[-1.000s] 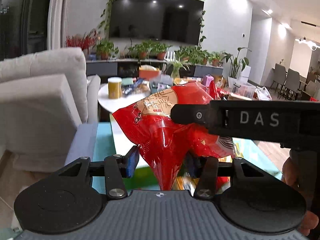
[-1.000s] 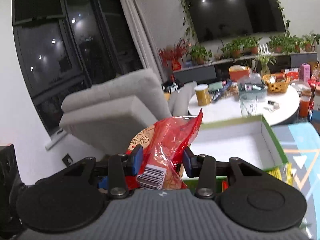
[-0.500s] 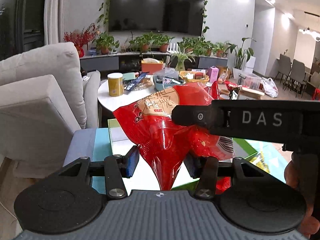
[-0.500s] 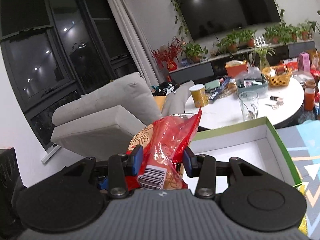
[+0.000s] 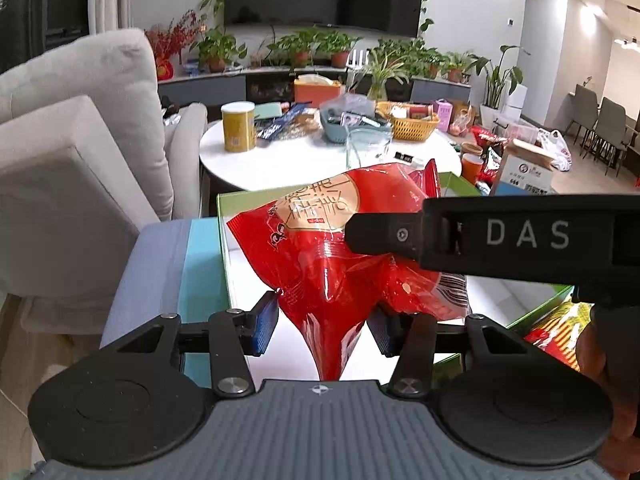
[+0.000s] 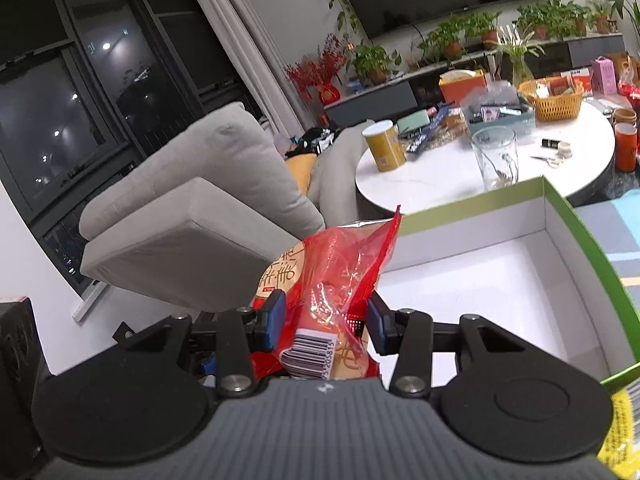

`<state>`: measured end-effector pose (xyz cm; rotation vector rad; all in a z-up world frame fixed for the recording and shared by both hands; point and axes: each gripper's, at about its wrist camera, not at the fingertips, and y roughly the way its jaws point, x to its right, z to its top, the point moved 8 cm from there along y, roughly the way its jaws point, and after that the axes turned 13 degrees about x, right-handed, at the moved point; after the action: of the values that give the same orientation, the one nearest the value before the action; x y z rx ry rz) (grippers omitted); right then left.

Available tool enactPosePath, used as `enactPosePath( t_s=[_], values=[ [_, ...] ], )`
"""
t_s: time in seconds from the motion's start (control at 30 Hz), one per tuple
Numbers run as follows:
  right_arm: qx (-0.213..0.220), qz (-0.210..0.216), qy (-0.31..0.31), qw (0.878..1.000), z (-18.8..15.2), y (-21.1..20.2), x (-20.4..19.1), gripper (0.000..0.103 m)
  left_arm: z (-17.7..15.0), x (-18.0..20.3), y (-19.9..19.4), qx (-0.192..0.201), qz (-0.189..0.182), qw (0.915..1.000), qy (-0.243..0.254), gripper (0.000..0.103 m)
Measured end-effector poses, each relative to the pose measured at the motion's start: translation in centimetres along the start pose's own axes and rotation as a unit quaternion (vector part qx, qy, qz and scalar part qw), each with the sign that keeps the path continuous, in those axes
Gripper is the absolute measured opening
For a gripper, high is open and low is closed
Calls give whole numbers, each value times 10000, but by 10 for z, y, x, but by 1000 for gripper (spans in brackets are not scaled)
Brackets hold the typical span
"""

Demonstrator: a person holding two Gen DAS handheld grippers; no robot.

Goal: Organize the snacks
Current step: 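Lift the red bag with the left tool and lower it into the box, then open the left tool to release the red bag in the box, then move the right tool to the red cartoon-printed snack bag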

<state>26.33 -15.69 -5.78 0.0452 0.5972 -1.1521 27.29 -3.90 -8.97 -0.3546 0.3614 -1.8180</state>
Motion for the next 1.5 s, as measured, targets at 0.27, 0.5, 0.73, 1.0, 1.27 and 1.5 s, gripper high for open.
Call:
enactPosePath(
  t_s=[0.27,0.5,0.73,1.0,1.27,1.5],
  values=[
    [-217,-245,255,9991,-10,4,16,50,-12,-8,2,-103,237,9996,144,46],
    [-95,-300,139,9994,-4,-28,7,50,-6,-8,-20,-24,302,9995,44,48],
    [7,-365,116,9993,0,-59,-2,50,-2,-2,-50,82,331,9994,10,52],
    [23,-327,66,9994,-8,-90,-18,50,2,9,-96,303,301,9991,77,54],
    [26,-243,-103,9996,-23,-122,-41,50,-7,12,-137,413,273,9988,38,54],
    [-43,-210,-267,9994,-40,-137,-54,50,-24,-9,-162,397,447,9981,-145,54]
  ],
)
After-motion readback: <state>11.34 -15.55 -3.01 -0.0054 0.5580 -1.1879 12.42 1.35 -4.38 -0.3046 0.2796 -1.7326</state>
